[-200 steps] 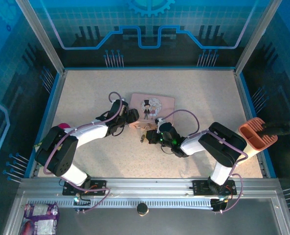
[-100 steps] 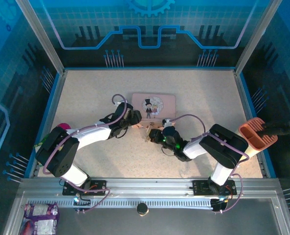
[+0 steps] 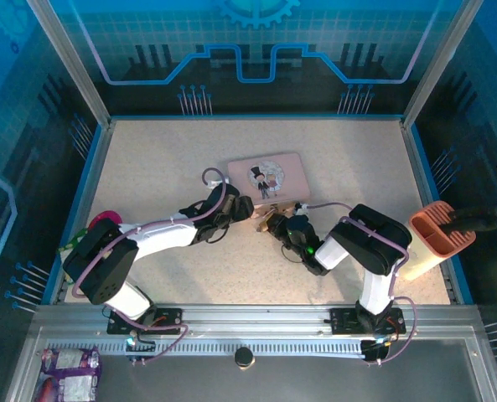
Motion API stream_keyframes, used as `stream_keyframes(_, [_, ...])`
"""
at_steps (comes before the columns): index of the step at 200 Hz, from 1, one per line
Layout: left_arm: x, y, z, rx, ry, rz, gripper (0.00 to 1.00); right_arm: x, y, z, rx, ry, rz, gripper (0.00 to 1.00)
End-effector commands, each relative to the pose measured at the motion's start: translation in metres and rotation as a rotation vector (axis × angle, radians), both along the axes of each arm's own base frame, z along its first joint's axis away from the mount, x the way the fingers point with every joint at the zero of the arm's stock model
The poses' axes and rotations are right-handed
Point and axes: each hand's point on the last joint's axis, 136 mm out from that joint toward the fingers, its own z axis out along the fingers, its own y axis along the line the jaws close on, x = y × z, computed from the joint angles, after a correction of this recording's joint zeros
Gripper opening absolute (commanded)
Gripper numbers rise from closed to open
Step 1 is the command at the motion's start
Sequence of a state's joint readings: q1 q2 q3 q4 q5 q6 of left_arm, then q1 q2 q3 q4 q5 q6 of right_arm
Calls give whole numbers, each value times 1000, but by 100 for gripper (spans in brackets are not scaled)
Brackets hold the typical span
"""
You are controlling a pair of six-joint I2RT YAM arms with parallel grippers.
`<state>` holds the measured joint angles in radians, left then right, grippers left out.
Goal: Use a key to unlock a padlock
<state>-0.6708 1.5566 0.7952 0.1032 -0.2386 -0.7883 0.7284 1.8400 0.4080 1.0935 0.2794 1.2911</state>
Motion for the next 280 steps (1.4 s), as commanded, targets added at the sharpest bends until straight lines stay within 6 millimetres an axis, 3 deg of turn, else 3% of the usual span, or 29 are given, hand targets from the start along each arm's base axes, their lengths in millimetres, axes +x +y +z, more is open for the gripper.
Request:
stream_keyframes(1, [-15,-3,-20,18,76,-31,59,12,-24,13,11,-40,-109,0])
stream_keyframes(97, [-9,-4,-23,17,80,-18,59,20,-30,58,162,-151,-153,0])
stream_keyframes(177, [-2,-7,-22,9,78,-11,60,29,-38,62,244,-143,-231,0])
stream_keyframes(280, [16,1,-27,8,83,16,60,34,-64,62,203,-106,-298,0])
